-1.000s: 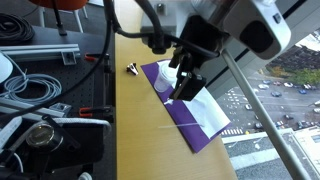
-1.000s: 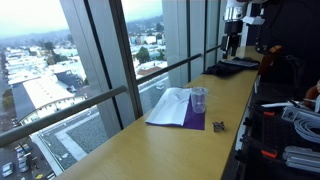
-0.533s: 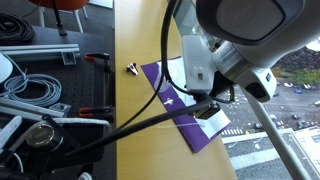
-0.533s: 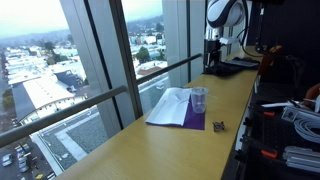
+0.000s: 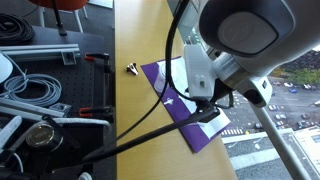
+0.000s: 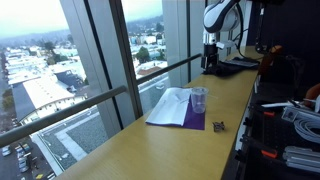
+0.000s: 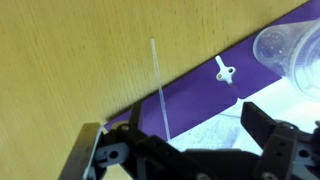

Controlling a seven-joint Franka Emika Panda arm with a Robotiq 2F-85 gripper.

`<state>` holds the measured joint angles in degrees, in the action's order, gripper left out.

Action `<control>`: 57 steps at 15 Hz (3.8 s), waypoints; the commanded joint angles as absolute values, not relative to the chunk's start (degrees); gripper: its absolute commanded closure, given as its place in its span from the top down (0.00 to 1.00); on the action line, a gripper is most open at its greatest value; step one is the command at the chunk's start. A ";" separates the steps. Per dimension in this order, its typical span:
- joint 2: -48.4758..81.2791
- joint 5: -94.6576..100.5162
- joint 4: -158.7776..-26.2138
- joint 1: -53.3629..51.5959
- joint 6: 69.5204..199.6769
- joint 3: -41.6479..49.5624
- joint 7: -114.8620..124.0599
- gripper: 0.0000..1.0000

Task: Put the straw in the cup

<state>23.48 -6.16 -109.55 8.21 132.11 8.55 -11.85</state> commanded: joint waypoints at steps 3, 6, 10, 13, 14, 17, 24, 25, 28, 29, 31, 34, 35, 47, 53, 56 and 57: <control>27.18 -6.32 -108.28 10.00 135.37 6.30 -11.96 1.00; 30.09 -6.55 -107.61 10.78 138.15 5.54 -12.26 1.00; 35.43 -6.06 -104.65 11.70 141.39 5.11 -11.59 1.00; 39.50 -5.81 -101.16 12.17 142.41 4.97 -10.94 1.00; 40.55 -5.70 -100.13 12.24 142.34 4.98 -10.71 1.00; 43.23 -5.28 -97.75 12.10 142.53 5.12 -10.03 1.00; 46.97 -4.64 -94.66 11.63 142.48 5.53 -8.62 0.77; 47.26 -4.63 -94.36 11.59 142.46 5.55 -8.42 0.66; 47.74 -4.64 -93.95 11.49 142.45 5.53 -7.98 0.42; 47.66 -4.61 -93.91 11.40 142.50 5.46 -7.88 0.36; 47.65 -4.52 -93.86 11.15 142.54 5.39 -7.62 0.20; 47.47 -4.43 -93.95 10.66 142.59 5.30 -7.13 0.02; 47.47 -4.41 -93.86 10.56 142.55 5.28 -6.98 0.00; 39.22 1.60 -95.07 6.56 125.60 6.70 -2.69 0.00; 32.32 3.55 -90.27 6.29 97.92 4.73 -9.16 0.00; 32.50 2.36 -84.16 6.61 83.69 3.23 -13.50 0.00; 33.51 1.91 -81.05 6.59 79.04 2.74 -14.42 0.00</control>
